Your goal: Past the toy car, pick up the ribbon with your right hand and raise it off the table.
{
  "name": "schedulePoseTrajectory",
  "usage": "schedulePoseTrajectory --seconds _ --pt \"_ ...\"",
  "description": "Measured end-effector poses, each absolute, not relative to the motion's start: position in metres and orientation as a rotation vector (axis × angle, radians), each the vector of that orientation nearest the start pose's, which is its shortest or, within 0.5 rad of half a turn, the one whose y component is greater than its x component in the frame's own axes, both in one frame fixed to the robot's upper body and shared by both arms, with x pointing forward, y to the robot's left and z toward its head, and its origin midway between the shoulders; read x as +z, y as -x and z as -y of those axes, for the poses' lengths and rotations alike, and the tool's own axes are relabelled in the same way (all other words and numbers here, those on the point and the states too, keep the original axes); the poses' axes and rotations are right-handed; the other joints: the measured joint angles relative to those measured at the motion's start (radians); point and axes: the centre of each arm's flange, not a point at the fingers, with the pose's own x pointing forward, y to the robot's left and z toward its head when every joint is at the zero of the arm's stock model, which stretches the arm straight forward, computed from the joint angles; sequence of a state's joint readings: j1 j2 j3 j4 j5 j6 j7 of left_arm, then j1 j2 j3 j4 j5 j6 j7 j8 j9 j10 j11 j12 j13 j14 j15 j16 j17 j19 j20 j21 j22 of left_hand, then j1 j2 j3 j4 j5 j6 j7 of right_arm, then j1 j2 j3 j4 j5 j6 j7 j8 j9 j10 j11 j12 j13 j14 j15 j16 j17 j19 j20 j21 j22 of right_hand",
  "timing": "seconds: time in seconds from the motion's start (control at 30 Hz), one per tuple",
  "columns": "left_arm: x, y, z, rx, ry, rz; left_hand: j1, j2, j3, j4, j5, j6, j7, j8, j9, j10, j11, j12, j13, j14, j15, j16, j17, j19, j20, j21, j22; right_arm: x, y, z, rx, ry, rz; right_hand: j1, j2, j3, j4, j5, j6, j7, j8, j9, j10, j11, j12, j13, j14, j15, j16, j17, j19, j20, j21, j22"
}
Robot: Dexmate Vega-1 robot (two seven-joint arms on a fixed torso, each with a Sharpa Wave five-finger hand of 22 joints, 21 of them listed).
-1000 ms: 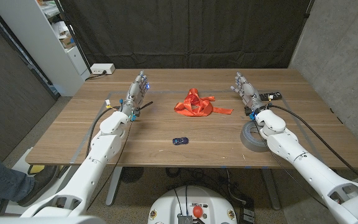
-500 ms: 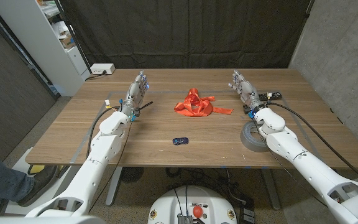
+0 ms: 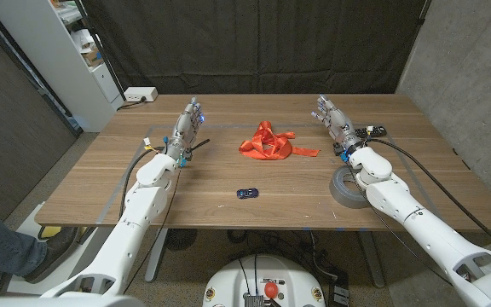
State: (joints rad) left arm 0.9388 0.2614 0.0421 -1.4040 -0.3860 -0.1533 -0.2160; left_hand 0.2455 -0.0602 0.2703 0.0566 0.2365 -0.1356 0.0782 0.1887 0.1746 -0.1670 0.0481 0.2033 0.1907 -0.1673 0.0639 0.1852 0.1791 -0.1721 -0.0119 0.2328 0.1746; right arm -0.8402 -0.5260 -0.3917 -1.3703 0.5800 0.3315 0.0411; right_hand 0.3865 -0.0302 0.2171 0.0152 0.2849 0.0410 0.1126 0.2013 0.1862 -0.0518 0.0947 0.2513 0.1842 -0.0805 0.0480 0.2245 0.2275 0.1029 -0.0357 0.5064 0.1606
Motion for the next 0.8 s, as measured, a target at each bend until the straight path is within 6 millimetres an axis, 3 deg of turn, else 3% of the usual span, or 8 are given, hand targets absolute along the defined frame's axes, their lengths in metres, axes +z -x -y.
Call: schedulePoseTrajectory --seconds 0.8 --pt "-0.022 -0.629 -0.29 -0.23 0.062 0.633 0.008 0.008 0.004 -0.004 -0.004 0.009 -0.001 0.0 0.0 0.005 -0.005 0.004 0.0 0.0 0.0 0.0 0.0 0.0 0.0 -0.007 0.0 0.005 -0.625 0.254 0.278 0.114 0.729 0.018 0.013 0.006 -0.017 0.0 0.006 -0.006 0.0 0.003 0.013 0.002 -0.008 0.0 0.008 0.0 0.0 -0.005 0.014 0.0 -0.015 0.0"
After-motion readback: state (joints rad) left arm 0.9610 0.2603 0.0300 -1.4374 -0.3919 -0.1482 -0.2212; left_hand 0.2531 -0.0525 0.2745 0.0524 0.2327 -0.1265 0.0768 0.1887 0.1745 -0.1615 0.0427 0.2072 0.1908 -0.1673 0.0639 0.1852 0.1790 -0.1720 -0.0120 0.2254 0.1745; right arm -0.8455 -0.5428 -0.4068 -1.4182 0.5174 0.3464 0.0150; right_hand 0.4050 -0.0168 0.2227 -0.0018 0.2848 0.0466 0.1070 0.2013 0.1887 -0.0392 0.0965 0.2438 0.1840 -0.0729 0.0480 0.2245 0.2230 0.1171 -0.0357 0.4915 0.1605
